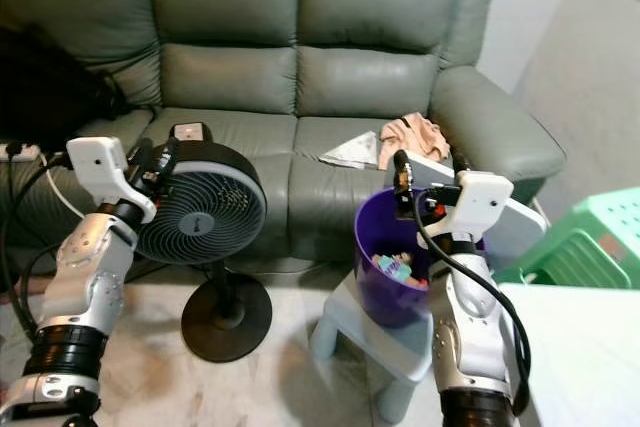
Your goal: Picking trash to rubbish bin
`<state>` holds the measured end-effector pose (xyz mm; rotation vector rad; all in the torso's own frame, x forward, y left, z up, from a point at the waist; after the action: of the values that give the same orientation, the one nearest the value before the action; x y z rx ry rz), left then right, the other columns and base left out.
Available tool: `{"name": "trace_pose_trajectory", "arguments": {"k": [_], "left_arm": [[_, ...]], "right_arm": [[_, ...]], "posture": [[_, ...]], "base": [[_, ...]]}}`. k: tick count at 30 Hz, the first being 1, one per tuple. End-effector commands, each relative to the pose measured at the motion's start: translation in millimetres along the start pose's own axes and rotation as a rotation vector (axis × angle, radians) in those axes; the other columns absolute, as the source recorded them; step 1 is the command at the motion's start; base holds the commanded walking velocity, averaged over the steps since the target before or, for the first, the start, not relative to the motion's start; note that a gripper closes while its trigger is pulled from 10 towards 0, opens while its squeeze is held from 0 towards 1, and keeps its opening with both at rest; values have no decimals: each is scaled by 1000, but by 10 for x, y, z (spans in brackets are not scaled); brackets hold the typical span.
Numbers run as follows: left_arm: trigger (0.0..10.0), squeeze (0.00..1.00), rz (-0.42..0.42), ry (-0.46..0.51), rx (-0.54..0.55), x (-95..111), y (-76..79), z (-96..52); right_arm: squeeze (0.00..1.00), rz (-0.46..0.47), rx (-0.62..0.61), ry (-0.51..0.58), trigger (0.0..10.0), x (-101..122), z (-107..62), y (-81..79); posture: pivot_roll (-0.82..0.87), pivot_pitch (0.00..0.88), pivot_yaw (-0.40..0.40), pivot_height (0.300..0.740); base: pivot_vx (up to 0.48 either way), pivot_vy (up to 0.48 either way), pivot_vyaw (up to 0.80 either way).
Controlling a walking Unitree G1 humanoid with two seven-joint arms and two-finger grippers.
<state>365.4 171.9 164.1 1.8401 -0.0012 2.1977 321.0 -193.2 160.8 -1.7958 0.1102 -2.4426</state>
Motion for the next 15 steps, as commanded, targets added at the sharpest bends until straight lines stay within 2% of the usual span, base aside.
{"name": "trace_pose_trajectory", "arguments": {"k": [1,10,15], "left_arm": [[10000,0,14,10,15,45,-56,8],[10000,0,10,12,30,41,-85,9],[10000,0,12,0,50,16,-105,5]], "right_arm": [[0,5,-2,6,10000,25,21,-19],[0,-2,-5,0,10000,21,25,-3],[0,-1,-9,-8,10000,14,19,1]], "posture": [[-36,32,-31,740],[-33,44,-32,740],[-33,48,-35,740]], "base": [[0,300,0],[0,305,0],[0,0,0]]}}
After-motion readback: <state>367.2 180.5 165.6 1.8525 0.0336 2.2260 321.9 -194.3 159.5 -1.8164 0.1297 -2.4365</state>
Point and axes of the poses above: a point about 5 cm out from each wrist's last joint towards the gripper, its own z axis pointing out of the wrist towards the gripper, its own x axis along the axis of the wrist's last joint, y = z × x, the point moved 2 cm from there along z, pointing out of the wrist towards the gripper, and after that the axes turned 1 degree about -z, right-handed, at the moved point
